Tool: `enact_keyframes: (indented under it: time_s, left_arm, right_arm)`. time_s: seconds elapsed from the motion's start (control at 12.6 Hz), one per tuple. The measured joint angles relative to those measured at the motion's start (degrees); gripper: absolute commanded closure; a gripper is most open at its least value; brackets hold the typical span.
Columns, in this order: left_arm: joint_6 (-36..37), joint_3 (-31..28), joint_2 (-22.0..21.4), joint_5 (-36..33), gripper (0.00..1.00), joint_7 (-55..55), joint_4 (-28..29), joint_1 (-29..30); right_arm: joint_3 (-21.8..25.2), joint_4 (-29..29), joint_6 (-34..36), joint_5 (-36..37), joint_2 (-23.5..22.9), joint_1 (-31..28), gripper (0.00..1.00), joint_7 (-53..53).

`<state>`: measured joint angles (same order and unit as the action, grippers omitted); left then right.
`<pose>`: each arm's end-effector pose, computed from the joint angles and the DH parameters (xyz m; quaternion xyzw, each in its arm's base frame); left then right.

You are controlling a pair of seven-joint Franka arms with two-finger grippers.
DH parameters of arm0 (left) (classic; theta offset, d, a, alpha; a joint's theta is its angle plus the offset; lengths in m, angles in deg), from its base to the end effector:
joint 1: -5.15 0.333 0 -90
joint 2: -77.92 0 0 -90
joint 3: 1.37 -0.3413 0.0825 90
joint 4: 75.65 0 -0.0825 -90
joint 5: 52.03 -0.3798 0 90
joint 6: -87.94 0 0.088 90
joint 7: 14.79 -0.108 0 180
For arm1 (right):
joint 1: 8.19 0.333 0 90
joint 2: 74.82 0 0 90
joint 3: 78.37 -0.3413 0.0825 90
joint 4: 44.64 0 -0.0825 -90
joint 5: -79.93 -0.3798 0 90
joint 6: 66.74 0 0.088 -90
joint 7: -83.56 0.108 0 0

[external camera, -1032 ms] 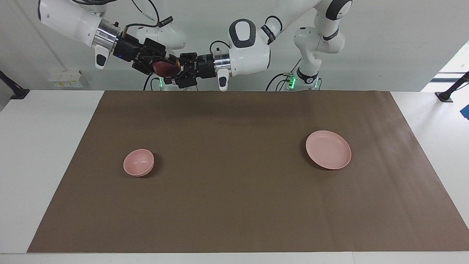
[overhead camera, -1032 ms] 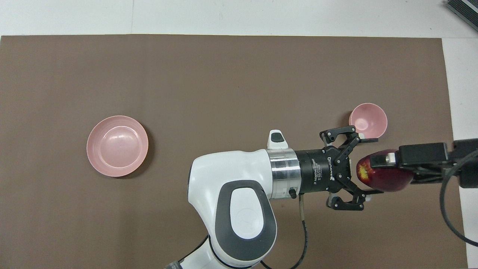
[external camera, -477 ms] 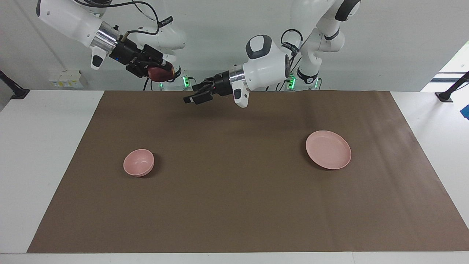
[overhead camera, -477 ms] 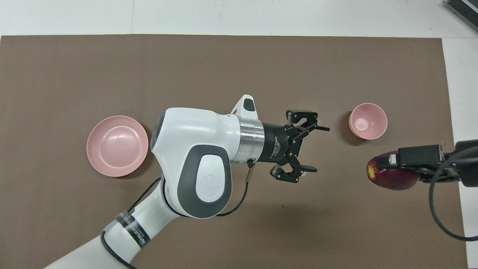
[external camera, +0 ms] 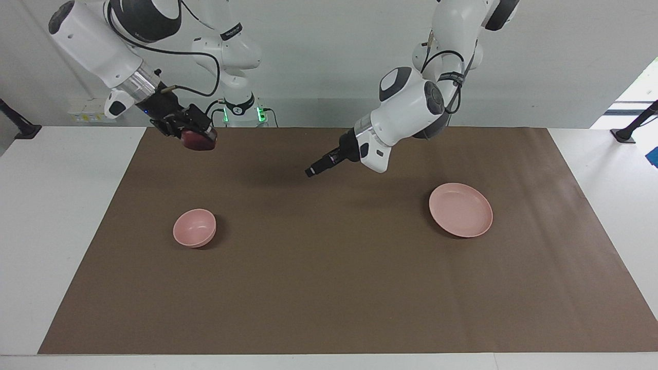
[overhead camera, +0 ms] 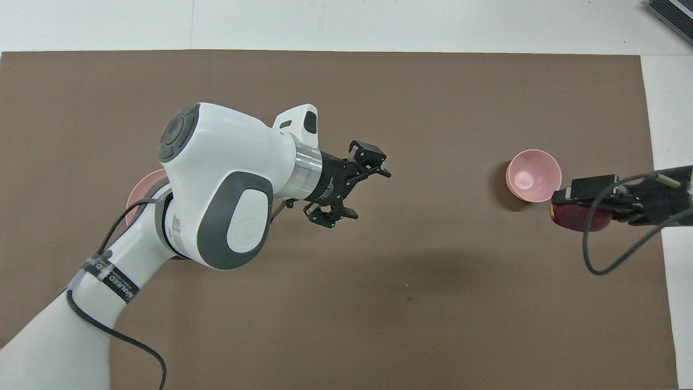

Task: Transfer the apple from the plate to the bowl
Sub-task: 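Move the apple over the bowl with the right gripper while the left gripper retreats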

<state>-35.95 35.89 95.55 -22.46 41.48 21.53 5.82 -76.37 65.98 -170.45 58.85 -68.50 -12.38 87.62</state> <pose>0.5441 -0.3713 0.5014 0.8973 0.2960 -0.1591 0.2862 0.5213 -0.0269 0.5641 -0.9749 0.1318 0.0019 0.1794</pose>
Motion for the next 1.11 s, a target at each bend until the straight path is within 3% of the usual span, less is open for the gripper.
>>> enact_keyframes:
  time_s: [0.32, 0.64, 1.11]
  left_arm:
    - [12.9, 0.0, -0.2, -18.2, 0.00, -18.9, -0.6, 8.5]
    - [22.2, 0.0, -0.7, -32.7, 0.00, -40.4, -2.5, 15.2]
    - [27.2, -0.1, -2.5, -36.8, 0.00, -45.4, -6.3, 19.1]
  right_arm:
    - [-0.1, -1.2, -10.0, 11.8, -9.1, 3.0, 1.00, 0.0]
    - [-0.1, -1.5, -13.6, 20.9, -13.7, 3.1, 1.00, -2.1]
    - [-0.1, -1.4, -20.9, 23.8, -20.7, 3.1, 1.00, -2.3]
